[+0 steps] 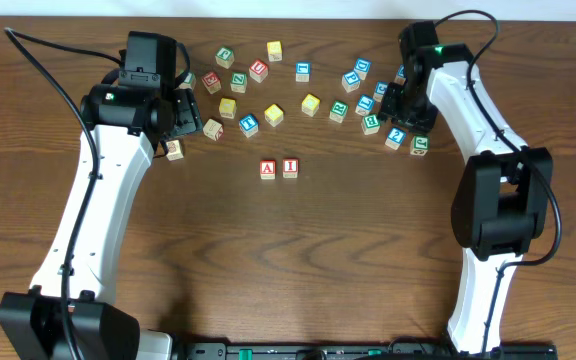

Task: Spell out AI2
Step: 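Move the right gripper over the blocks toward the blue 2 block, then grasp the blue 2 block with the right gripper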

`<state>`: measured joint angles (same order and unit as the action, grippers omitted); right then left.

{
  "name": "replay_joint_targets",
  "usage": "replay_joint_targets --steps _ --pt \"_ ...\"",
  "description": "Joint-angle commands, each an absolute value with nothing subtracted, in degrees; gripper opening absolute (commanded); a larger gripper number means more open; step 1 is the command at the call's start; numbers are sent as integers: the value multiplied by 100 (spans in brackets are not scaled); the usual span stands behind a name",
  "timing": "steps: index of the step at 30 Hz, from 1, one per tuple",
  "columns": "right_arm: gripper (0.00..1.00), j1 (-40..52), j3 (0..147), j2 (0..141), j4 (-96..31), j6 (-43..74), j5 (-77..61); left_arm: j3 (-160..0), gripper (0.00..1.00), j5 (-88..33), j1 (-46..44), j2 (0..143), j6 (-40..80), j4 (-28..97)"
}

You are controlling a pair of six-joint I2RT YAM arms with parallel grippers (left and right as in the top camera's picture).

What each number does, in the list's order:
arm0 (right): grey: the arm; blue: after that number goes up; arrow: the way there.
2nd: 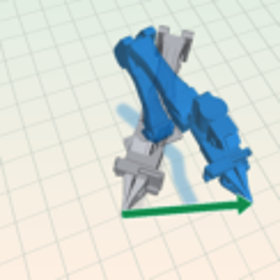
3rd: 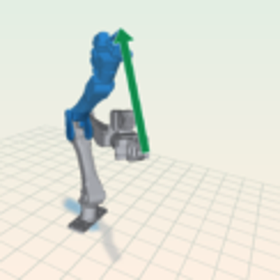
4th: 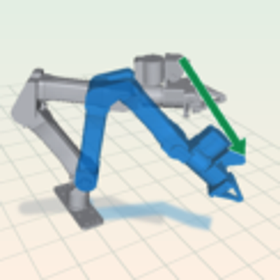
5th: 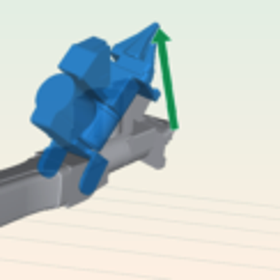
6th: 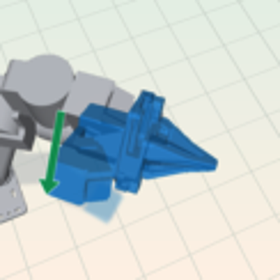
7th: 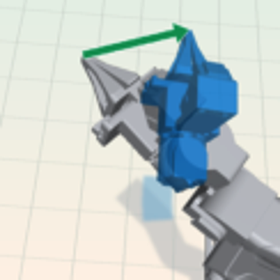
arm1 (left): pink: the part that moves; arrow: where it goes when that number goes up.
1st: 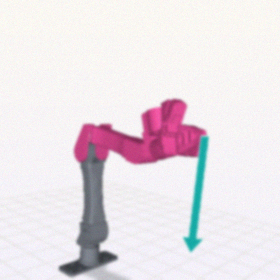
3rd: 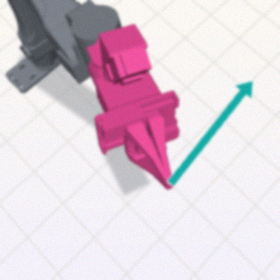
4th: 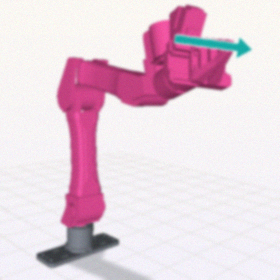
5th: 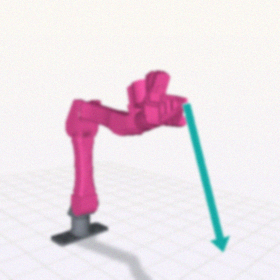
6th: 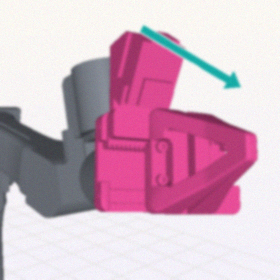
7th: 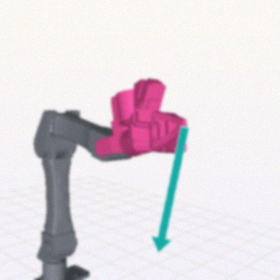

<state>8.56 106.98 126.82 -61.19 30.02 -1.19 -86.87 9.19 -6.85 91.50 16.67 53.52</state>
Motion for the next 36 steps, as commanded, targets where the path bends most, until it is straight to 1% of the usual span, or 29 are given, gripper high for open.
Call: replay_joint_targets --steps 1,5,13,19,24,30,32,36 --pt "55 893 10418 12669 -5933 3218 -12 -8744 79 972 -666 9183 1632 5352" --pt "53 851 10182 12669 -5732 3216 -12 -8744 79 972 -666 9183 1632 5352" --pt "45 814 9717 12669 -5256 3208 -16 -8744 79 972 -666 9183 1632 5352" --pt "42 821 9671 12669 -5212 2904 -8 -8744 79 972 -666 9183 1632 5352" --pt "31 823 9673 12667 -5181 2681 -14 -8744 79 972 -666 9183 1632 5354" --pt "22 851 9675 12663 -5251 2281 -60 -8744 79 972 -666 9183 1632 5352" --pt "19 891 9675 12639 -5310 2200 -102 -8744 79 972 -666 9183 1632 5352" --pt "18 985 9679 12512 -5371 1675 -515 -8744 79 972 -666 9183 1632 5352"
